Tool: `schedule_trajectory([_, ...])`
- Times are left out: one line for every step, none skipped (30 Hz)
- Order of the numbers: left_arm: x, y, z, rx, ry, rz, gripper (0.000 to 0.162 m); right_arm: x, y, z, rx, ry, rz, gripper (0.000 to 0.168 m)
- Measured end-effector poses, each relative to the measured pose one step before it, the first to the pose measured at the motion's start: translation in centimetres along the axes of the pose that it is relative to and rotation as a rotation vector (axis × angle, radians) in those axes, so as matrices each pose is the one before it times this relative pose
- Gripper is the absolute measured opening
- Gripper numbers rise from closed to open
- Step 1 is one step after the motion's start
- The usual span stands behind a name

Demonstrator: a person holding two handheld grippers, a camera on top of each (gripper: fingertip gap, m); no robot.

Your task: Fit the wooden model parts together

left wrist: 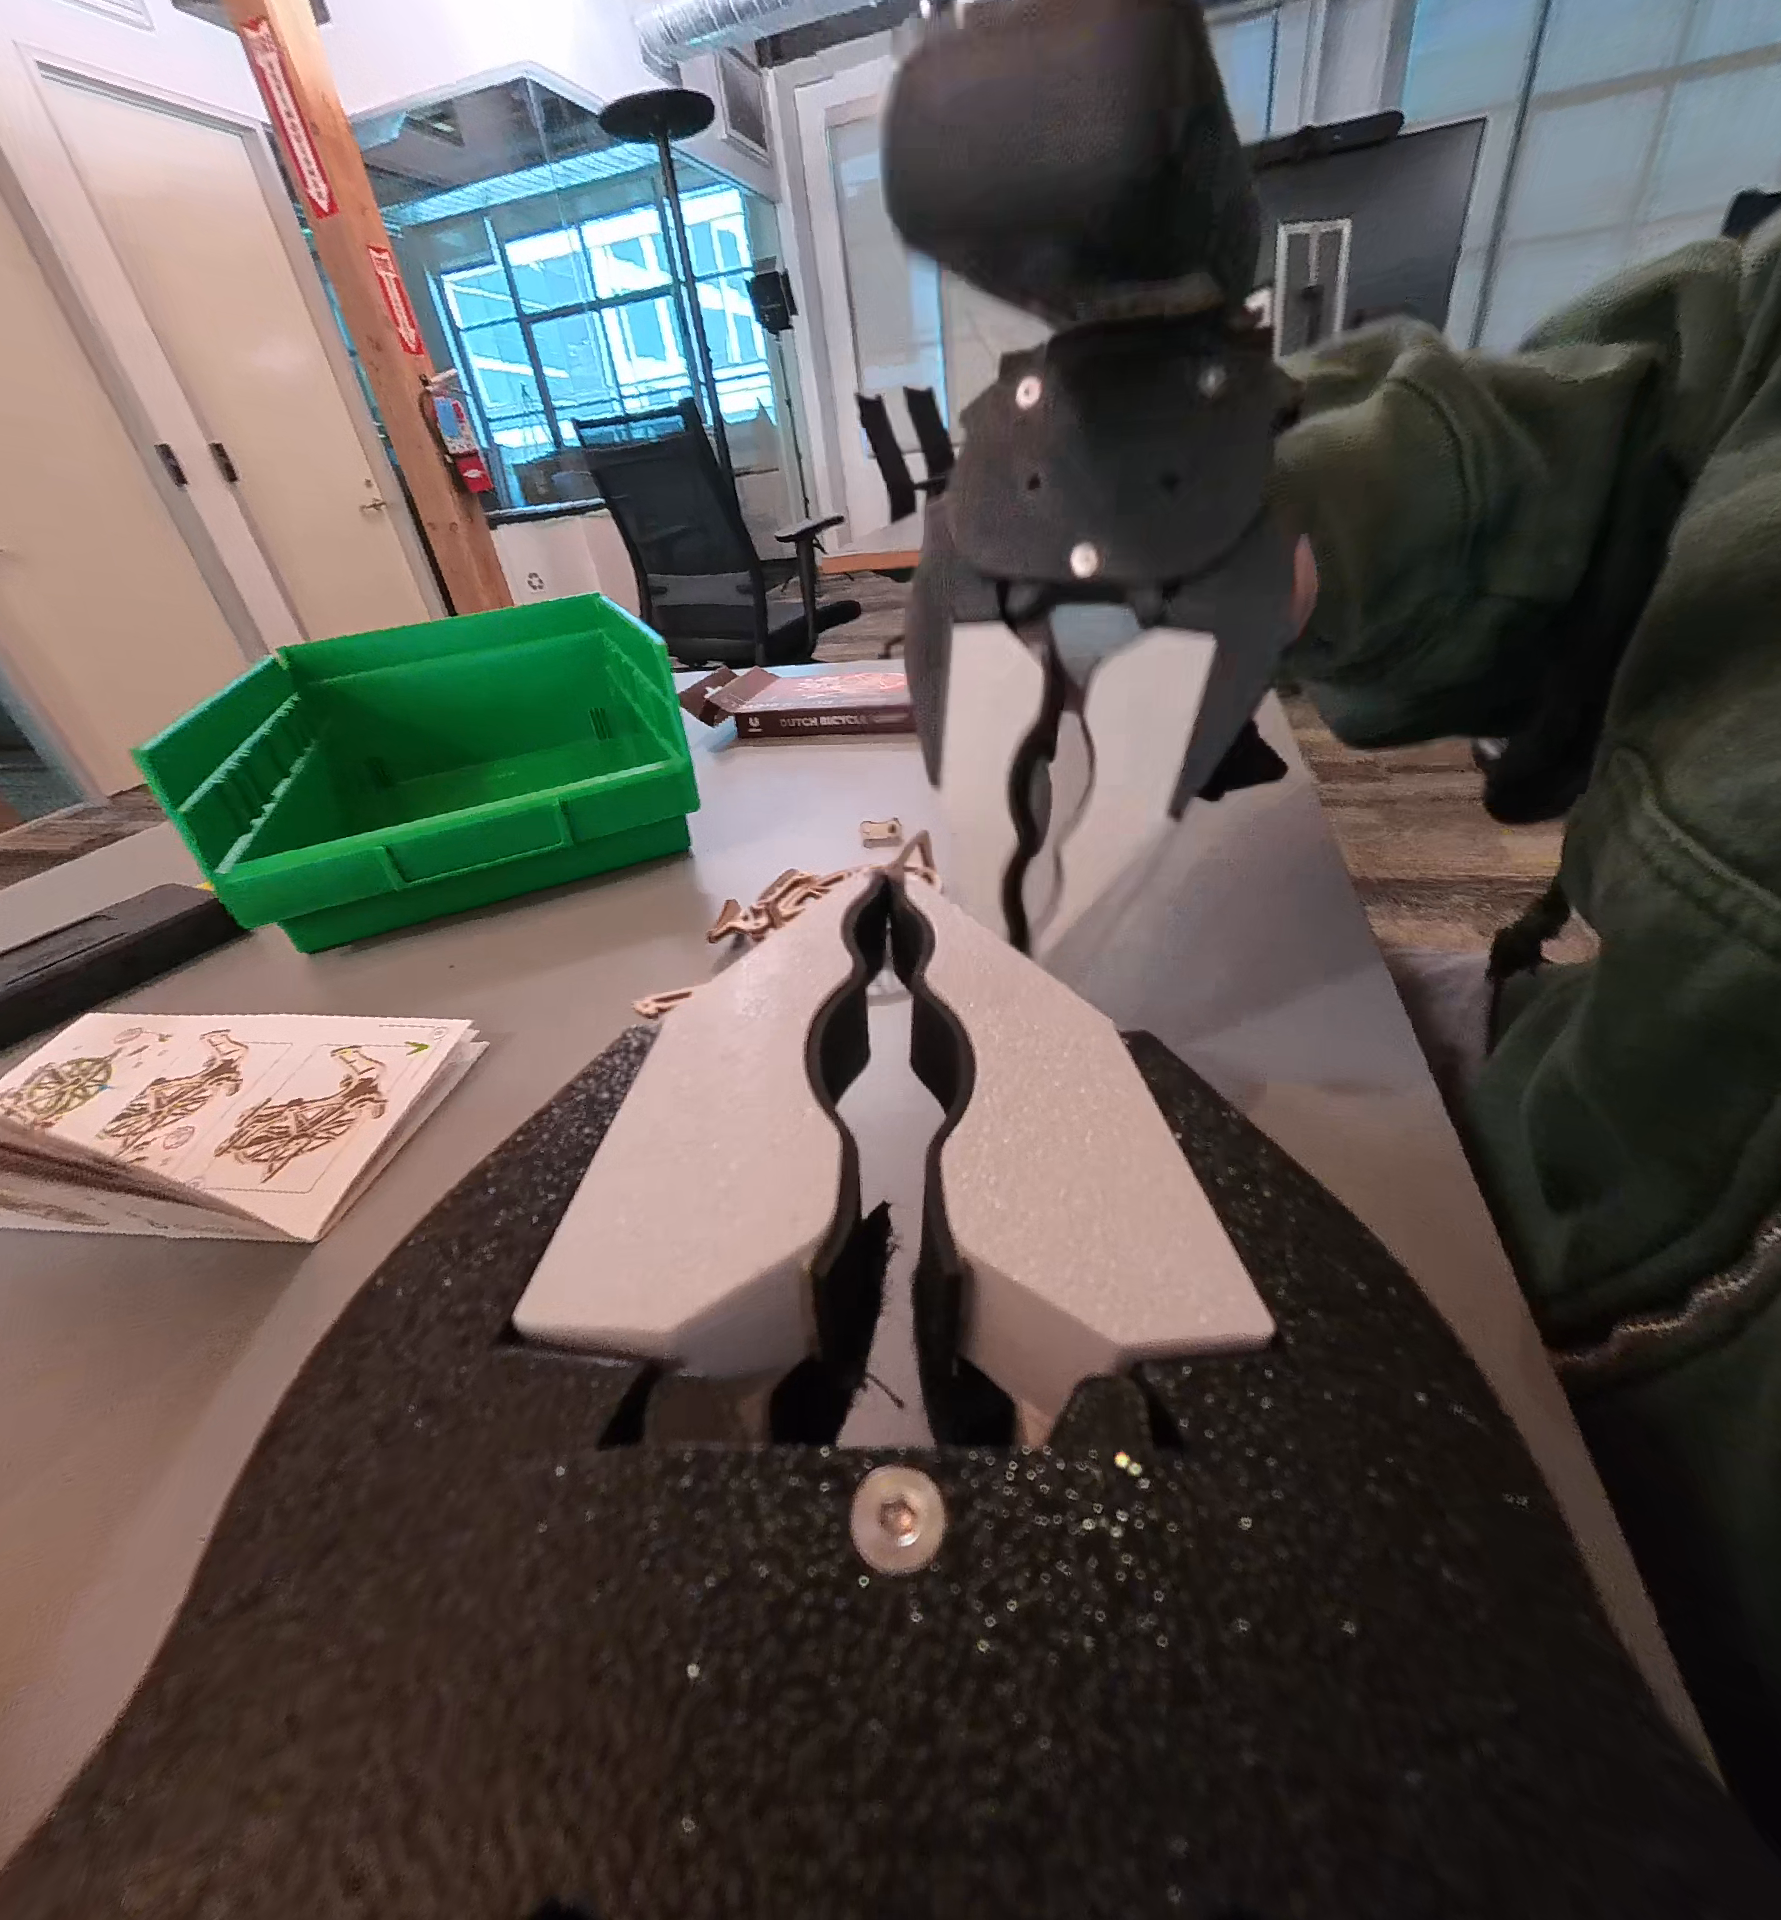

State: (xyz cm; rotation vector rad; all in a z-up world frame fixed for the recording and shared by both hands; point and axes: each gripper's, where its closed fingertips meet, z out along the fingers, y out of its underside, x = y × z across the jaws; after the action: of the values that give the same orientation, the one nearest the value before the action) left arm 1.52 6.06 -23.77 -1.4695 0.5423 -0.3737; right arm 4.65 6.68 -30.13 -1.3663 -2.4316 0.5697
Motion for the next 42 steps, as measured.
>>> schedule_trajectory([-0.303, -0.071, -0.123, 0.0058, -0.0192, 0.0015, 0.0, 0.916, -2.042, -0.992, 0.1584, 0.0114, 0.0874, 0.001])
schedule_trajectory([-0.335, -0.043, -0.129, 0.0046, -0.0202, 0.0018, 0.0, 0.843, -2.082, -1.062, 0.1719, -0.0194, 0.119, 0.001])
schedule_trajectory([-0.269, -0.07, -0.119, 0.005, -0.0162, 0.0008, 0.0, 0.461, -2.154, -1.136, 0.1798, -0.0591, 0.1392, 0.001])
schedule_trajectory([-0.142, -0.055, -0.092, 0.0054, -0.0077, -0.0006, 0.0, -0.041, -2.137, -1.092, 0.1744, -0.0965, 0.1534, 0.001])
schedule_trajectory([-0.019, -0.027, -0.019, 0.0021, 0.0005, -0.0017, 0.0, -0.393, -1.662, -0.902, 0.1368, -0.1124, 0.1469, 0.001])
schedule_trajectory([0.01, 0.022, 0.021, -0.0022, 0.0006, -0.0001, 0.0, -0.082, -1.067, -0.659, 0.1024, -0.0758, 0.1175, 0.001])
schedule_trajectory([0.041, 0.064, 0.051, -0.0047, 0.0013, 0.0029, 0.0, 0.223, -0.327, -0.41, 0.0571, -0.0371, 0.0678, 0.001])
schedule_trajectory([0.064, 0.071, 0.047, -0.0054, 0.002, 0.0041, 0.0, 0.434, 0.186, -0.247, 0.0237, -0.0114, 0.0443, 0.001])
schedule_trajectory([0.056, 0.029, 0.027, -0.0024, 0.0017, 0.0033, 0.0, 0.275, 0.19, -0.206, 0.0186, -0.0158, 0.0402, 0.001])
schedule_trajectory([0.015, 0.011, 0.017, -0.0009, 0.0005, 0.0018, 0.0, -0.093, -0.012, -0.203, 0.0242, -0.0375, 0.0455, 0.001])
schedule_trajectory([-0.007, 0.014, 0.002, -0.0009, 0.0, 0.0003, 0.0, -0.098, 0.003, -0.222, 0.0165, -0.0317, 0.0413, 0.001])
schedule_trajectory([-0.003, 0.0, 0.005, 0.0002, 0.0002, -0.0011, 0.0, 0.082, 0.005, -0.296, 0.0113, -0.0103, 0.0198, 0.001])
schedule_trajectory([0.001, -0.007, 0.004, 0.0005, 0.0002, 0.0002, 0.0, 0.138, -0.009, -0.33, 0.0098, 0.0013, 0.005, 0.001])
schedule_trajectory([0.008, 0.005, -0.002, -0.0006, -0.0001, 0.0019, 0.0, 0.052, 0.055, -0.334, 0.0058, 0.001, 0.0041, 0.001])
schedule_trajectory([0.019, 0.003, 0.012, 0.0001, 0.0003, 0.0036, 0.0, -0.027, 0.015, -0.253, 0.0045, -0.001, 0.0057, 0.001])
schedule_trajectory([0.016, 0.017, 0.019, -0.0014, 0.0, 0.0019, 0.0, 0.001, 0.005, -0.155, 0.0044, 0.002, 0.0008, 0.001])
schedule_trajectory([0.029, 0.038, 0.035, -0.0033, 0.0023, 0.0004, 0.0, 0.001, 0.054, -0.139, -0.0002, 0.0031, -0.0028, 0.001])
schedule_trajectory([0.026, 0.025, 0.024, -0.0017, 0.0018, 0.0002, 0.0, -0.041, 0.137, -0.201, -0.002, 0.0013, -0.0004, 0.001])
schedule_trajectory([0.02, -0.002, -0.004, 0.0, 0.0008, 0.0008, 0.0, -0.029, 0.088, -0.053, 0.0007, 0.0037, -0.003, 0.001])
schedule_trajectory([0.017, -0.004, -0.002, 0.0001, 0.0007, 0.0008, 0.0, 0.018, 0.087, -0.034, -0.002, 0.0087, -0.0126, 0.0])
schedule_trajectory([0.006, -0.017, 0.0, 0.0012, 0.0003, 0.0004, 0.0, 0.069, 0.128, -0.005, -0.0072, 0.0159, -0.0238, 0.0])
schedule_trajectory([0.002, -0.017, -0.005, 0.0013, 0.0003, -0.0002, 0.0, 0.091, 0.179, 0.036, -0.0125, 0.0233, -0.038, 0.0])
schedule_trajectory([0.003, 0.002, -0.001, -0.0001, 0.0002, -0.0001, 0.0, 0.076, 0.243, 0.083, -0.0191, 0.029, -0.054, 0.001])
schedule_trajectory([0.009, 0.004, 0.016, -0.0004, 0.0, 0.0004, 0.0, 0.033, 0.242, 0.072, -0.0208, 0.0301, -0.0599, 0.001])
schedule_trajectory([0.02, 0.009, 0.009, -0.0008, 0.0001, 0.001, 0.0, -0.162, 0.22, 0.118, -0.0175, 0.022, -0.059, 0.001])
schedule_trajectory([0.022, 0.012, 0.012, -0.0012, 0.0001, 0.002, 0.0, -0.195, 0.134, 0.125, -0.0158, 0.0141, -0.0515, 0.001])
schedule_trajectory([0.061, 0.0, 0.01, 0.0002, 0.0023, 0.0036, 0.0, -0.187, 0.119, 0.104, -0.0154, 0.0135, -0.0456, 0.001])
schedule_trajectory([0.183, -0.033, 0.022, 0.0027, 0.009, 0.0069, 0.0, -0.172, 0.066, 0.058, -0.0119, 0.0093, -0.0465, 0.001])
schedule_trajectory([0.223, -0.097, 0.023, 0.0074, 0.0098, 0.0092, 0.0, -0.35, 0.016, 0.163, -0.0085, -0.0013, -0.0456, 0.001])
schedule_trajectory([0.161, -0.095, 0.029, 0.0074, 0.0042, 0.0133, 0.0, -0.162, 0.127, 0.115, -0.0144, 0.0073, -0.0352, 0.001])
schedule_trajectory([0.119, -0.112, 0.019, 0.0055, -0.0003, 0.0178, 0.0, -0.048, 0.188, 0.121, -0.0183, 0.0097, -0.0339, 0.001])
schedule_trajectory([0.089, -0.195, 0.021, 0.0094, -0.004, 0.0162, 0.008, -0.02, 0.139, 0.17, -0.0146, 0.0052, -0.0346, 0.001])
schedule_trajectory([0.114, -0.2, 0.025, 0.0125, -0.0014, 0.0154, 0.013, -0.076, 0.131, 0.108, -0.0111, 0.0039, -0.0294, 0.001])
schedule_trajectory([0.136, -0.12, 0.026, 0.0064, 0.0016, 0.0141, 0.016, -0.023, 0.195, 0.102, -0.0112, 0.006, -0.0242, 0.001])
schedule_trajectory([0.062, -0.009, 0.017, -0.0008, -0.0002, 0.0089, 0.016, -0.059, 0.221, 0.126, -0.0126, 0.0046, -0.0172, 0.001])
schedule_trajectory([0.026, 0.058, 0.039, -0.004, -0.0001, 0.0037, 0.016, 0.004, 0.188, 0.11, -0.0091, 0.0002, -0.0091, 0.001])
schedule_trajectory([0.013, 0.069, 0.03, -0.004, 0.0003, -0.0009, 0.016, 0.017, 0.196, 0.087, -0.008, 0.0011, -0.0041, 0.001])
schedule_trajectory([-0.026, 0.052, 0.015, -0.0022, -0.0002, -0.0024, 0.017, 0.162, 0.218, 0.046, -0.0087, 0.0065, -0.0047, 0.001])
schedule_trajectory([-0.059, 0.013, -0.011, -0.0004, -0.003, -0.0018, 0.017, 0.237, 0.212, -0.047, -0.0074, 0.0117, -0.0076, 0.001])
schedule_trajectory([-0.087, -0.001, -0.022, 0.0004, -0.0052, -0.0008, 0.016, 0.439, 0.132, -0.183, -0.0035, 0.021, -0.0127, 0.001])
schedule_trajectory([-0.08, 0.004, -0.03, -0.0003, -0.0047, 0.0011, 0.016, 0.626, -0.057, -0.29, 0.0035, 0.0384, -0.0226, 0.001])
schedule_trajectory([-0.1, 0.046, -0.019, -0.0026, -0.0063, 0.0021, 0.016, 0.791, -0.404, -0.348, 0.0185, 0.0668, -0.0414, 0.001])
